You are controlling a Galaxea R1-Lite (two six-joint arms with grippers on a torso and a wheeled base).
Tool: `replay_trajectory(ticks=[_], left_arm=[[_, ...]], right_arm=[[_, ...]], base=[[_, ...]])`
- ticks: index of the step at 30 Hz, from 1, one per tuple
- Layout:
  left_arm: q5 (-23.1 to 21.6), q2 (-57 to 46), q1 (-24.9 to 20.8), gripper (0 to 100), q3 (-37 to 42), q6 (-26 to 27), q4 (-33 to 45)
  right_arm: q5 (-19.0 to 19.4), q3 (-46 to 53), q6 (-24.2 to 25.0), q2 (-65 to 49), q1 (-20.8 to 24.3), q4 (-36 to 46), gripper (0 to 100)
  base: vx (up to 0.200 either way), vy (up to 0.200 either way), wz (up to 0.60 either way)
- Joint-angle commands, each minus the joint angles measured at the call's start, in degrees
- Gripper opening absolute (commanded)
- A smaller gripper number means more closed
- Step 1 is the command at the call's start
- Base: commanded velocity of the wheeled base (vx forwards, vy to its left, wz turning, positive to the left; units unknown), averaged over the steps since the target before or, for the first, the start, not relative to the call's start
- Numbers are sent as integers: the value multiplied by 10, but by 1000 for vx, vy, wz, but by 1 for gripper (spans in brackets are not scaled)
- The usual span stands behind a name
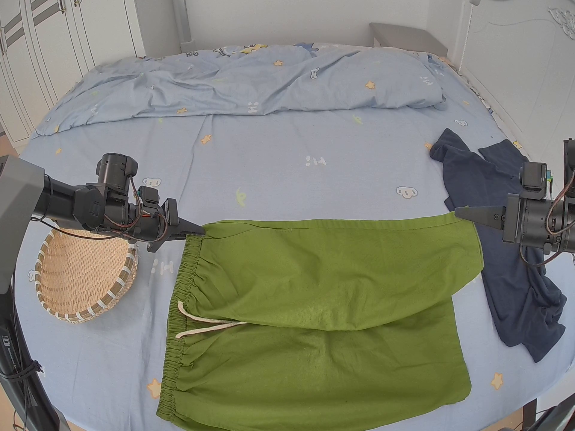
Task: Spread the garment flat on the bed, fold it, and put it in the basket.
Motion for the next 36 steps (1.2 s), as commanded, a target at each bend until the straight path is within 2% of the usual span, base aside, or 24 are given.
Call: replay_trajectory(ticks=[1,8,10,18,23,27,36], left_arm=[[0,-2,3,0,0,0,0],[-2,-33,29,0,4,-1,-1],[-7,-53,48,0,4,-1,-1],[-2,-61,50,0,11,0,-27],[-1,-62,50,0,33,-1,-76],[-1,-60,48,0,56,-3,-129],[0,-54,53,0,61,-3,-167]], right_arm=[[-1,-1,0,-12,0,1,0],[4,-11,-1,7,-28,-12,0],[7,-38,-1,50,-42,-35,0],[7,-153,-4,160,-75,-52,0],[6,-193,-7,208,-77,-57,0],[6,-228,-6,275,-77,-121,0],[6,-313,-6,349,-77,-132,0]], base=[[0,0,0],[0,0,0],[0,0,0],[0,0,0],[0,0,0],[0,0,0],[0,0,0]])
